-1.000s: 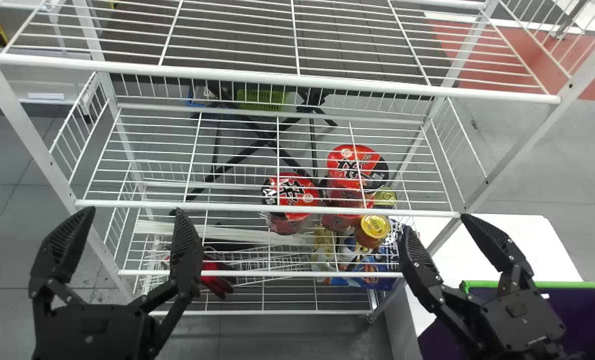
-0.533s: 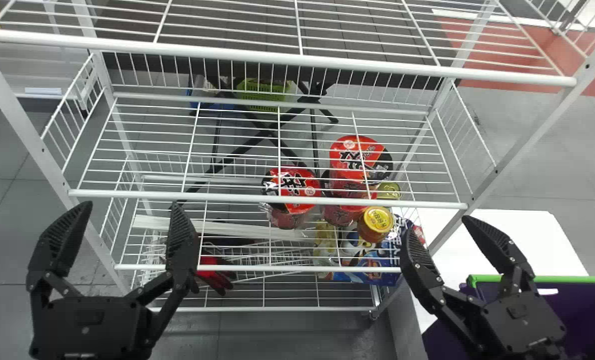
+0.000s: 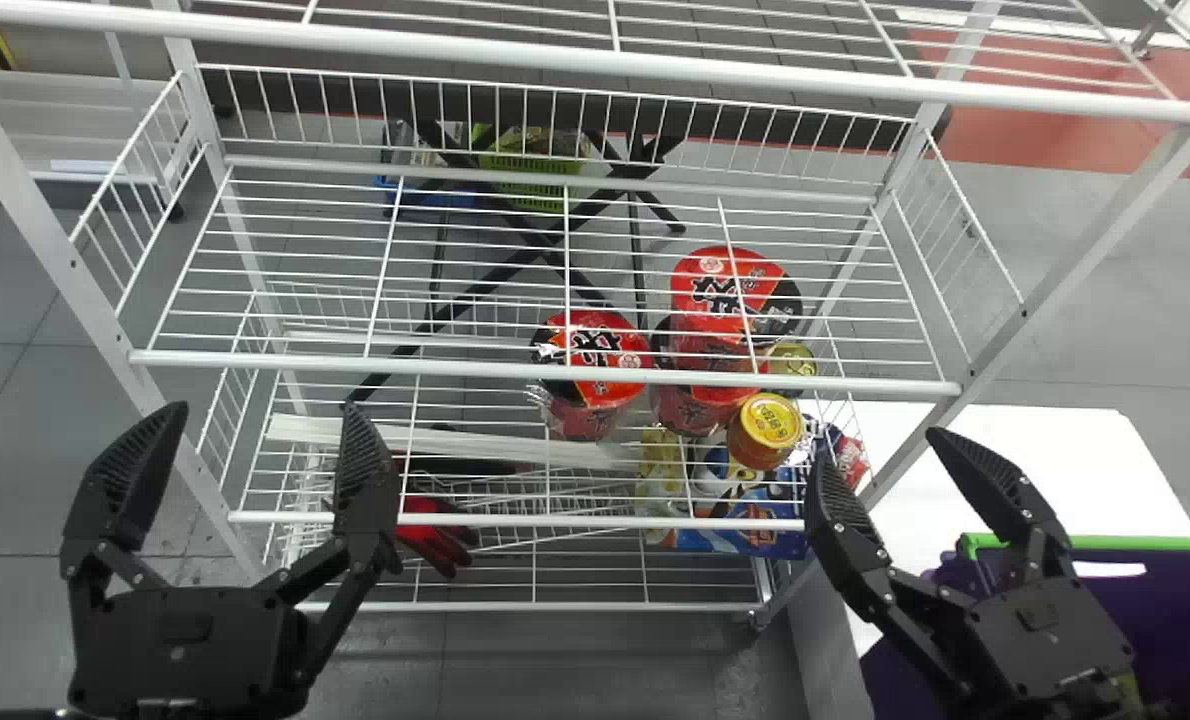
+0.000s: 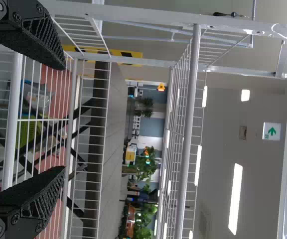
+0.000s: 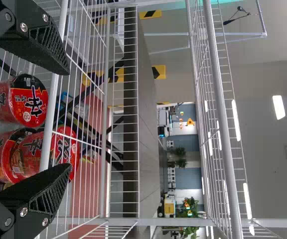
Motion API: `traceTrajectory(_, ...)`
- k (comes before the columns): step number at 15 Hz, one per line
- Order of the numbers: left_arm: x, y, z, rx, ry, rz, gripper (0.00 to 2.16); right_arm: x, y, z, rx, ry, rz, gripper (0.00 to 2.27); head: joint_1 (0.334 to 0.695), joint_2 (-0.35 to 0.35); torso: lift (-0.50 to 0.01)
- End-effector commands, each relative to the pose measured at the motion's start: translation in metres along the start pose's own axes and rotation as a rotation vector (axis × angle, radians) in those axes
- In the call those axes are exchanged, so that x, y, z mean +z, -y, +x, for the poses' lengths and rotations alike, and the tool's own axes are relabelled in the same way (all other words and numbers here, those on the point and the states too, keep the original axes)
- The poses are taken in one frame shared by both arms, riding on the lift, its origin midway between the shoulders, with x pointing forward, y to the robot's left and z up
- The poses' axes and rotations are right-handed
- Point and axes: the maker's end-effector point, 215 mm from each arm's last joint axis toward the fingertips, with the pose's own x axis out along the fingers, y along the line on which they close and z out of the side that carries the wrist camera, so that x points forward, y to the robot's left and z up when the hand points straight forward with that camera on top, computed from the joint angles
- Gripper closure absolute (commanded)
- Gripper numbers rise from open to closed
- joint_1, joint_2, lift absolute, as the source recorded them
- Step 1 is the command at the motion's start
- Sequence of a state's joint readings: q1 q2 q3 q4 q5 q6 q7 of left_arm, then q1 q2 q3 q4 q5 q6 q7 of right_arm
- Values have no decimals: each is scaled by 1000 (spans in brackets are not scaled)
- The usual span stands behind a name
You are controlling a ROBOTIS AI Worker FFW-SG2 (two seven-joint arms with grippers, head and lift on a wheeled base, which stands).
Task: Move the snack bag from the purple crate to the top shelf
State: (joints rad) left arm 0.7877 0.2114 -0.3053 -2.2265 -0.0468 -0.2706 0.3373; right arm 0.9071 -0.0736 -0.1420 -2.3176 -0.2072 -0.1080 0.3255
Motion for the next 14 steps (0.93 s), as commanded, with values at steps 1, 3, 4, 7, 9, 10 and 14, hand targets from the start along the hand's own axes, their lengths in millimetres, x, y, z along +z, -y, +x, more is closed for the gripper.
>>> traceTrajectory(1, -1, 0, -1, 0, -4, 2, 103, -3, 2, 0, -1, -3, 6, 178, 695, -130, -383)
traceTrajectory(3, 1, -1, -2, 2, -4, 0, 103, -6, 1, 1, 3, -6, 10, 178, 695, -132, -391)
traceTrajectory(4, 1, -1, -2, 2, -4, 0, 100, -5, 2, 1, 2, -4, 12, 178, 695, -132, -395)
traceTrajectory(7, 2, -2, -3, 3, -3, 0, 103, -6, 2, 1, 2, -5, 13, 178, 695, -131, -407)
traceTrajectory(9, 2, -2, -3, 5, -3, -1, 103, -6, 3, 1, 1, -6, 9, 178, 695, -130, -415)
traceTrajectory(10, 1, -2, -3, 4, -4, 0, 103, -6, 3, 1, 0, -6, 10, 178, 695, -130, -419)
traceTrajectory(14, 1, -3, -2, 7, -2, 1, 103, -5, 4, 2, -1, -4, 10, 178, 695, -132, -435)
